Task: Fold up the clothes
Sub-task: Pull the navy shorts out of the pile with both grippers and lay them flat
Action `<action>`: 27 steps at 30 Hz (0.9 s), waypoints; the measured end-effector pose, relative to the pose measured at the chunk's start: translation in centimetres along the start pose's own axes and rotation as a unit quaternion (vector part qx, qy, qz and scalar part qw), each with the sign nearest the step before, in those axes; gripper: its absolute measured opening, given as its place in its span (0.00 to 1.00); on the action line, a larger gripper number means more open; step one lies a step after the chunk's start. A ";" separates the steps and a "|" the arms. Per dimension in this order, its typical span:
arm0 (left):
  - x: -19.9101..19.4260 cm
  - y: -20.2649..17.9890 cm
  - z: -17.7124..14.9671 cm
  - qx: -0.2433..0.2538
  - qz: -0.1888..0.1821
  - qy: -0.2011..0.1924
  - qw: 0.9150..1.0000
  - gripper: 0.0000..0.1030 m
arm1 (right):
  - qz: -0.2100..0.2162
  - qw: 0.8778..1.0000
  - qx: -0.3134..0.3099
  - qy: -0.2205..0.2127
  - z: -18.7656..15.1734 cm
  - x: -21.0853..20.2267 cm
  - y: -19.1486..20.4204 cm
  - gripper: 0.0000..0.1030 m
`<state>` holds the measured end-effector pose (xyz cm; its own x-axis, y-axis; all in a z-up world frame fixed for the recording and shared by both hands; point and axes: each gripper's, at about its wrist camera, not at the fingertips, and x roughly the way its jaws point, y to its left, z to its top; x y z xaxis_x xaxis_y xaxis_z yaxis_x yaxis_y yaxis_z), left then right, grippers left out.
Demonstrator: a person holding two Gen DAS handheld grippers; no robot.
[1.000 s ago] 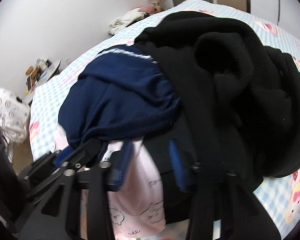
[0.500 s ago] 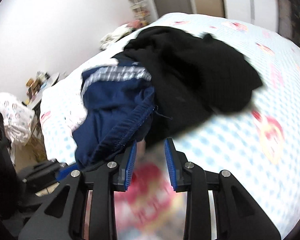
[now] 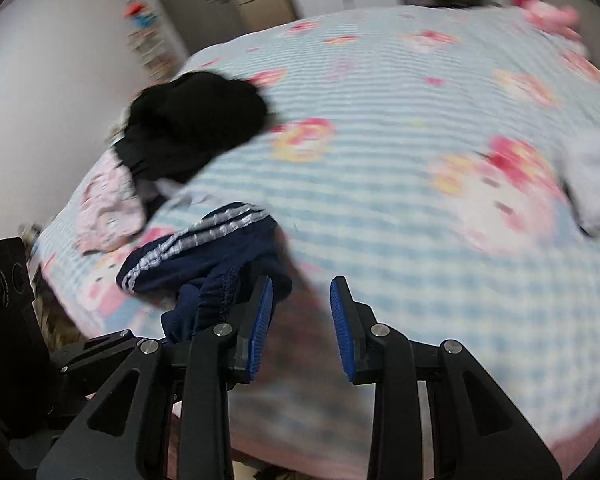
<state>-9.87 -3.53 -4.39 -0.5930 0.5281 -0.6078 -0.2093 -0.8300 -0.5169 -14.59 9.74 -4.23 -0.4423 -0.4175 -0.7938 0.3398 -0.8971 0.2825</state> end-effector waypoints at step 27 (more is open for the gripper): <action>-6.0 7.1 -7.5 -0.124 0.112 0.010 0.986 0.19 | 0.038 0.998 -0.009 0.043 -2.9 3.6 -4.2 0.65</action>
<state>-1.97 -11.26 -8.91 -0.5873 0.3416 -0.7337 0.1227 -0.8585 -0.4979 -15.16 12.43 -9.83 -0.3422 -0.4696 -0.8139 0.3857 -0.8600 0.3341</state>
